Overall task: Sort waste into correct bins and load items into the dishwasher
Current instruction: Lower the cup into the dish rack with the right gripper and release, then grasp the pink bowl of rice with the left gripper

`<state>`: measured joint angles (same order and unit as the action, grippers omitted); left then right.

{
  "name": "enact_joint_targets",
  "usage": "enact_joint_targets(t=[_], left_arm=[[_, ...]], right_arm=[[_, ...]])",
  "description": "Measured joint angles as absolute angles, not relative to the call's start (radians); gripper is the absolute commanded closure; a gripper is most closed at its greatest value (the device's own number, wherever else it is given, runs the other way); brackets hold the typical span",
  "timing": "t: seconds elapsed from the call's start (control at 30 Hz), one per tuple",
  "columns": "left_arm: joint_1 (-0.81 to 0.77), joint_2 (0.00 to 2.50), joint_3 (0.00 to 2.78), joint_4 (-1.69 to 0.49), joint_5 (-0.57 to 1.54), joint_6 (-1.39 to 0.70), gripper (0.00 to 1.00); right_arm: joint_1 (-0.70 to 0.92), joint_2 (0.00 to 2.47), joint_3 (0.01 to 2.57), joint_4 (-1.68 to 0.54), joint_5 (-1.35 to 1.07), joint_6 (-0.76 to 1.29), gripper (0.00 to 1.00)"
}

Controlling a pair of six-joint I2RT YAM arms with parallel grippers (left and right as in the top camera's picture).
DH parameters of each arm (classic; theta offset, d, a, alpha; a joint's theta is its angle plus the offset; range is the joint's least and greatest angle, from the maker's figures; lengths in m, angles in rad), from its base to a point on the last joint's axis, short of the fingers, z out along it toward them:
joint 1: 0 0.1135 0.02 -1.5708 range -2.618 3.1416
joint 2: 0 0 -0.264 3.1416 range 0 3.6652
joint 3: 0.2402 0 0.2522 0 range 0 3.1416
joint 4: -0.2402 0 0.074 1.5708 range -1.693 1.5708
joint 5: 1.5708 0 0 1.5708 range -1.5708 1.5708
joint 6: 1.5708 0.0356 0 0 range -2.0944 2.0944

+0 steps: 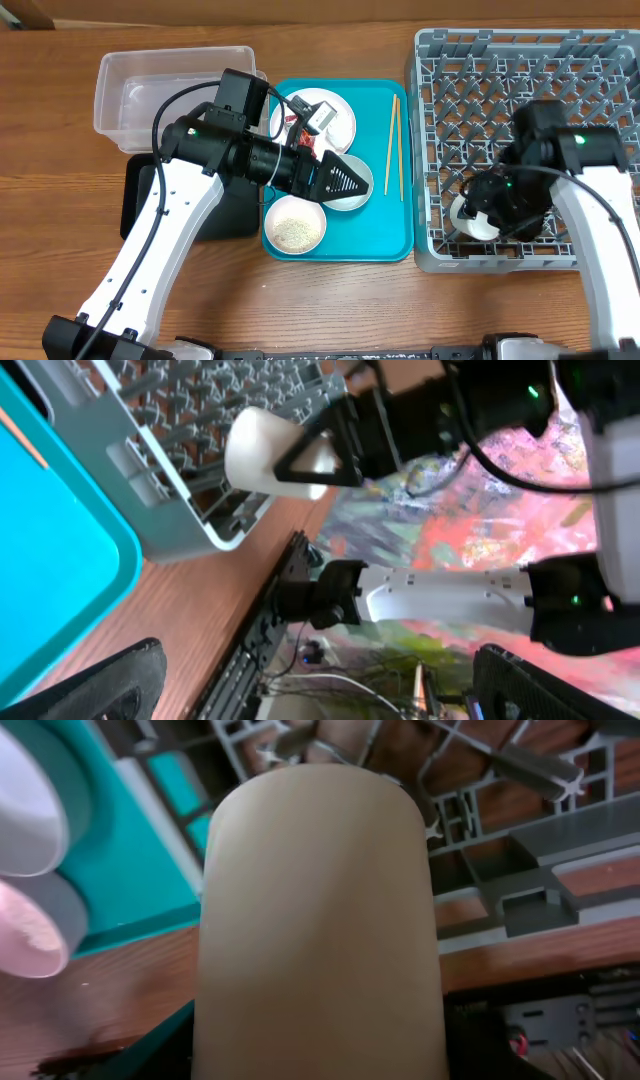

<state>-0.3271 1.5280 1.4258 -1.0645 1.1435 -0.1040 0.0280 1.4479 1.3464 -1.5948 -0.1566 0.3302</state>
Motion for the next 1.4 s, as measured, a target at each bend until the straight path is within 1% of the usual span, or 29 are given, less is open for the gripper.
enact_joint_targets(t=[0.17,0.2,0.27,0.33,0.37,0.4,0.6,0.77,0.83,0.9,1.0,1.13,1.2,1.3,1.37,1.4], left_arm=[[-0.327,1.528,1.426,-1.1,1.131,-0.094,0.0],[-0.327,1.528,1.426,-1.102,1.125,-0.094,0.0],[-0.327,1.528,1.426,-1.101,1.116,-0.094,0.0],[-0.327,1.528,1.426,-1.101,1.11,-0.094,0.0],[-0.327,1.528,1.426,-1.101,1.108,-0.094,0.0],[-0.327,1.528,1.426,-1.101,1.105,-0.094,0.0],[-0.327,1.528,1.426,-1.102,1.1,-0.094,0.0],[-0.327,1.528,1.426,-1.102,1.092,-0.094,0.0],[-0.327,1.528,1.426,-1.105,1.078,-0.094,0.11],[-0.328,1.528,1.426,-1.121,1.04,-0.09,0.18],[-0.34,1.528,1.426,-1.141,0.9,-0.111,0.27],[-0.435,1.528,1.423,-1.151,0.562,-0.213,0.36],[-0.514,1.528,1.407,-1.14,0.391,-0.274,0.38],[-0.646,1.528,1.356,-1.103,0.159,-0.368,0.38],[-0.721,1.528,1.305,-1.079,0.02,-0.437,0.38],[-0.746,1.53,1.278,-1.067,-0.033,-0.47,0.4]], right_arm=[[0.029,1.55,1.346,-1.622,-0.144,0.31,0.46],[0.03,1.56,1.346,-1.627,-0.142,0.307,0.43],[0.034,1.565,1.346,-1.627,-0.139,0.301,0.31],[0.039,1.564,1.346,-1.629,-0.14,0.296,0.25],[0.04,1.565,1.346,-1.631,-0.141,0.291,0.15],[0.04,1.565,1.346,-1.631,-0.14,0.289,0.0],[0.041,1.565,1.346,-1.632,-0.138,0.276,0.0],[0.041,1.549,1.346,-1.578,-0.138,0.275,0.0],[0.041,1.517,1.346,-1.552,-0.138,0.285,0.0],[0.041,1.453,1.347,-1.511,-0.139,0.301,0.0],[0.041,1.312,1.354,-1.432,-0.139,0.328,0.0],[0.041,1.088,1.377,-1.322,-0.141,0.348,0.0],[0.041,1.001,1.386,-1.295,-0.142,0.354,0.0],[0.041,0.898,1.391,-1.284,-0.141,0.362,0.0],[0.041,0.862,1.391,-1.288,-0.141,0.364,0.0],[0.041,0.851,1.391,-1.295,-0.142,0.366,0.0]])
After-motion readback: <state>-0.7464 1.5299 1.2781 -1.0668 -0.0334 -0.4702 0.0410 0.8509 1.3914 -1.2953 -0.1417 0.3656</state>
